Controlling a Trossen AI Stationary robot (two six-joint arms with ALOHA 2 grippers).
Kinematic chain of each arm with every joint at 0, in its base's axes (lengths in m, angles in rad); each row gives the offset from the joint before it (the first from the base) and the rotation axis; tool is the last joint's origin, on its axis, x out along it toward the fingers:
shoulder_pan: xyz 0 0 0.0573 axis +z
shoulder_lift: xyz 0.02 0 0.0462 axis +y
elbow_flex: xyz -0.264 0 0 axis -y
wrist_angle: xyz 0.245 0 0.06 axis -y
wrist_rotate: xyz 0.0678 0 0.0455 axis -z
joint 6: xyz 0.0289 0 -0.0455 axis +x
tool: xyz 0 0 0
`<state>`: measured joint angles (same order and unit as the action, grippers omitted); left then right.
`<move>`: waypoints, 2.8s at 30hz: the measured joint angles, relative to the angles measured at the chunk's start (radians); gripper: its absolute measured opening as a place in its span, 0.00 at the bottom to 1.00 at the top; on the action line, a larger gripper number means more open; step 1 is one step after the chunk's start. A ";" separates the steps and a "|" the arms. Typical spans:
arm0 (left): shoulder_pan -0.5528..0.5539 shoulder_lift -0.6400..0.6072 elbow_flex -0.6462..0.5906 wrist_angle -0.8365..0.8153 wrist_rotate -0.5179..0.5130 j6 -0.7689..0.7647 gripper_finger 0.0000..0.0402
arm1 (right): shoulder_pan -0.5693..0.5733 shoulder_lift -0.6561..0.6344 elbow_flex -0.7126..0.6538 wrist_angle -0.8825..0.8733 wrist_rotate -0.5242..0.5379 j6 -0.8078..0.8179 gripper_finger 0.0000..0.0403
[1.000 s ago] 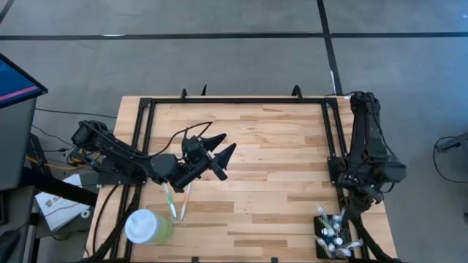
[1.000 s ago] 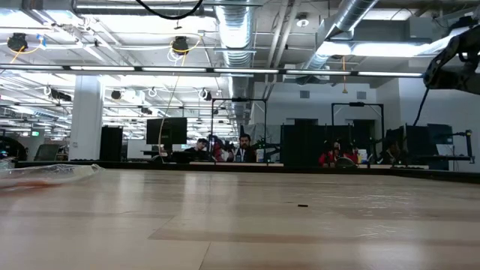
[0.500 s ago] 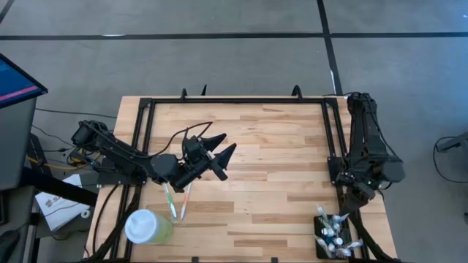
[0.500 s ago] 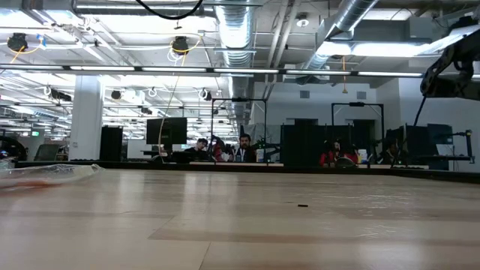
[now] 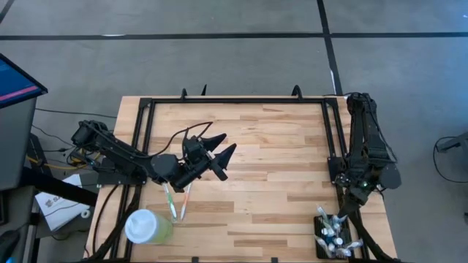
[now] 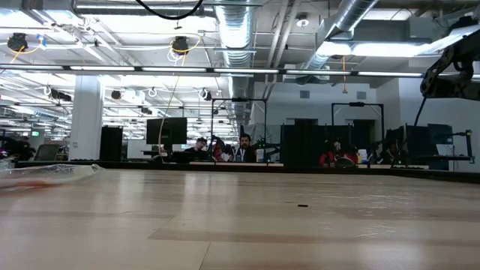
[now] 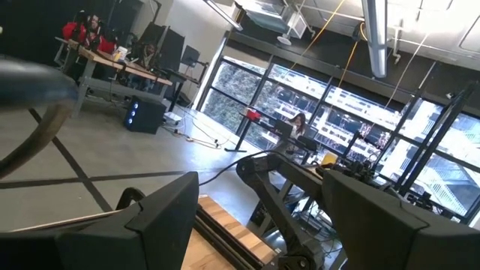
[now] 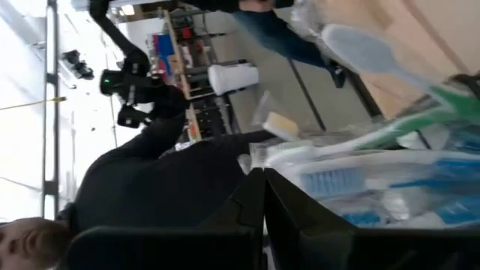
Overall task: Pick & Place toothbrushing station
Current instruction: Put the blue toothbrush into the black organizer, then put the green toothbrush into the black organizer
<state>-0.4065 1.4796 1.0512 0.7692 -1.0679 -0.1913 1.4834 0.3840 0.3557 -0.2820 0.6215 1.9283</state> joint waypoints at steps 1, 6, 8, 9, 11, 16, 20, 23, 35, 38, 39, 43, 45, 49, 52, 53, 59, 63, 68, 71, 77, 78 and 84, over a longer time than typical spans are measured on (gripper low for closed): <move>0.000 0.000 0.000 0.000 0.000 0.000 0.69 | 0.000 0.000 0.000 -0.006 -0.006 0.003 0.00; 0.000 0.000 0.000 -0.003 0.000 0.000 0.69 | 0.000 0.000 0.000 -0.017 -0.019 0.003 0.00; 0.000 0.000 0.000 -0.003 0.000 0.000 0.69 | 0.000 0.002 0.000 -0.021 -0.023 0.003 0.00; 0.000 0.000 0.000 -0.003 0.000 0.000 0.69 | 0.000 0.002 0.000 -0.024 -0.027 0.003 0.00; 0.000 0.000 0.000 -0.003 0.000 0.000 0.69 | -0.003 0.002 0.000 -0.031 -0.045 0.005 0.00; 0.000 0.000 0.000 -0.004 0.000 0.000 0.69 | -0.007 0.002 0.000 -0.039 -0.064 0.014 0.00; 0.000 0.000 0.000 -0.003 0.000 0.000 0.69 | -0.007 0.002 0.000 -0.039 -0.064 0.013 0.00; 0.000 0.000 0.000 -0.004 0.000 0.000 0.69 | -0.007 0.002 0.000 -0.021 -0.064 -0.024 0.00; 0.000 0.000 0.000 -0.004 0.000 0.000 0.69 | -0.008 0.000 0.000 0.164 0.037 -0.322 0.00; 0.000 0.000 0.000 -0.004 0.000 0.000 0.69 | -0.009 -0.009 0.000 0.184 0.055 -0.390 0.00; 0.000 0.000 0.000 -0.004 0.000 0.000 0.69 | -0.010 -0.015 0.000 0.195 0.060 -0.418 0.00; 0.000 0.000 0.000 -0.004 0.000 0.000 0.69 | -0.029 -0.035 0.000 0.274 0.060 -0.570 0.00; 0.000 0.000 0.000 -0.004 0.000 0.000 0.69 | -0.041 -0.038 0.000 0.317 0.054 -0.652 0.00; 0.000 0.000 0.000 -0.004 0.000 0.000 0.69 | -0.068 -0.038 0.000 0.351 0.004 -0.769 0.00; 0.000 0.000 0.000 -0.004 0.000 0.000 0.69 | -0.102 -0.037 0.000 0.348 0.004 -0.837 0.00; 0.000 0.000 0.000 -0.004 0.000 0.000 0.69 | -0.117 -0.037 0.000 0.348 0.003 -0.855 0.00; 0.000 0.000 0.000 -0.004 0.000 0.000 0.69 | -0.219 -0.033 0.000 0.347 -0.090 -0.918 0.00; 0.003 0.000 0.000 -0.004 0.000 0.000 0.69 | -0.300 -0.019 0.000 0.349 -0.188 -0.940 0.00; 0.003 0.000 0.000 -0.006 0.000 0.000 0.69 | -0.407 -0.002 0.000 0.349 -0.297 -0.945 0.00; 0.003 0.000 0.000 -0.007 0.000 0.000 0.69 | -0.469 0.009 0.000 0.350 -0.351 -0.957 0.00; 0.003 0.000 0.000 -0.007 0.000 0.000 0.69 | -0.579 0.010 0.000 0.350 -0.449 -0.971 0.00; 0.003 0.000 0.000 -0.007 0.000 0.000 0.69 | -0.596 0.010 0.000 0.349 -0.463 -0.979 0.00; 0.003 0.000 0.000 -0.007 0.000 0.000 0.69 | -0.688 0.010 0.000 0.350 -0.518 -1.032 0.00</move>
<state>-0.4032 1.4796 1.0508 0.7624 -1.0683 -0.1913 0.7958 0.3936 0.3553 0.0675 0.1032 0.8961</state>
